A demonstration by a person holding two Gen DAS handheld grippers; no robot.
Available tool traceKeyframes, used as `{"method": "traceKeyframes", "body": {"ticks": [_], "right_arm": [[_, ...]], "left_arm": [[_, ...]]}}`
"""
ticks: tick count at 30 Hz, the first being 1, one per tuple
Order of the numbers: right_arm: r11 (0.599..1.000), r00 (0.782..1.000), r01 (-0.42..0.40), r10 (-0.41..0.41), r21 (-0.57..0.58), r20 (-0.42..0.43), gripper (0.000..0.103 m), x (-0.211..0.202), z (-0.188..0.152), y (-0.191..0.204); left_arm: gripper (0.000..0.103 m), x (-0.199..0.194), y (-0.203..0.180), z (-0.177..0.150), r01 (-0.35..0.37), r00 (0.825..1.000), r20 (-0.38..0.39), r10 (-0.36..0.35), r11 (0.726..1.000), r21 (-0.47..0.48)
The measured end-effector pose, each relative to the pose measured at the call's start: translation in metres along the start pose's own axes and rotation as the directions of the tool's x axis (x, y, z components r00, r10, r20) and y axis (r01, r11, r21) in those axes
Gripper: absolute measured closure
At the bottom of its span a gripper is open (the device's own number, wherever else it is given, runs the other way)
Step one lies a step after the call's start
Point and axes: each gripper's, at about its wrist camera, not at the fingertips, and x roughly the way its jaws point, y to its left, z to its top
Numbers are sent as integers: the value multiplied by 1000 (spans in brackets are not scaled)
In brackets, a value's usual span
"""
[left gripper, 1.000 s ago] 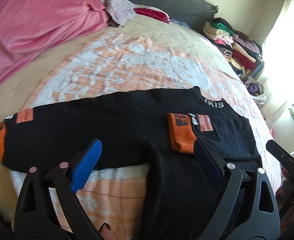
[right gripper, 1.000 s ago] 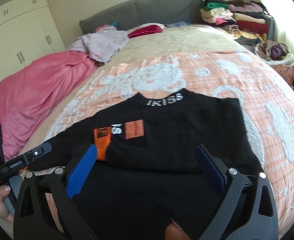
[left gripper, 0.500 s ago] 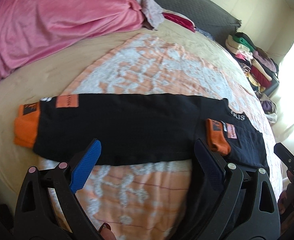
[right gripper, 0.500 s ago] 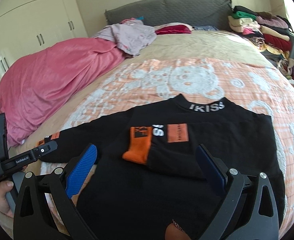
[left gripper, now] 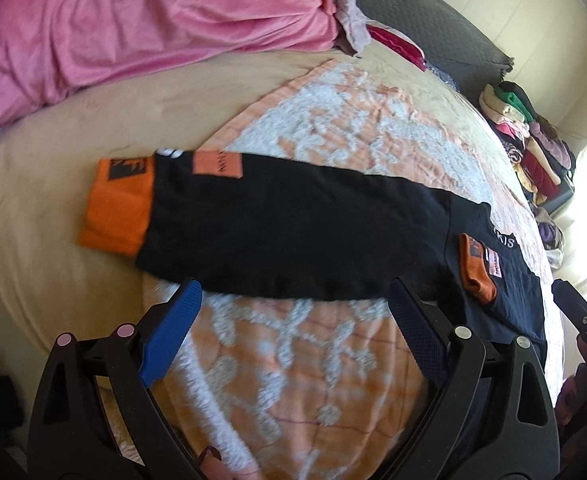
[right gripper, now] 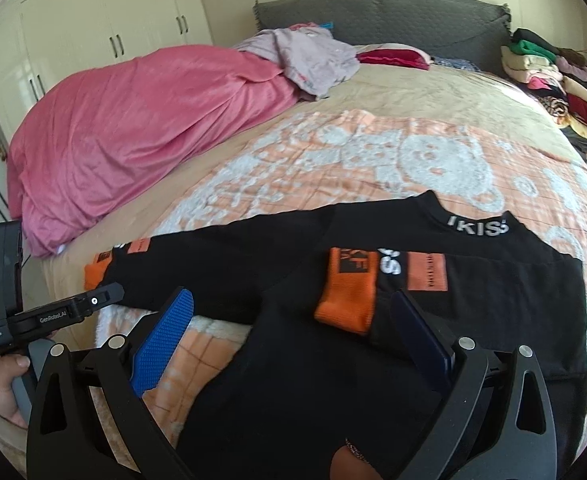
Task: Fold small clothes
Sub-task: 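Grasp the other orange-cuffed sleeve with the left tool and lift it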
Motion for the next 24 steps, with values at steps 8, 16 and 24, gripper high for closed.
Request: {"method": "traceKeyframes", "body": {"ticks": [8, 16, 24], "right_arm": [[998, 999, -33, 32, -48, -36, 5, 14, -8, 26], [997, 997, -48, 44, -58, -58, 5, 21, -14, 37], [999, 998, -29, 27, -23, -65, 5, 25, -14, 26]], "left_arm": [[34, -2, 26, -12, 87, 996, -23, -90, 991, -99], [45, 14, 49, -17, 114, 992, -34, -123, 973, -202], [44, 23, 64, -8, 126, 992, 61, -114, 953, -277]]}}
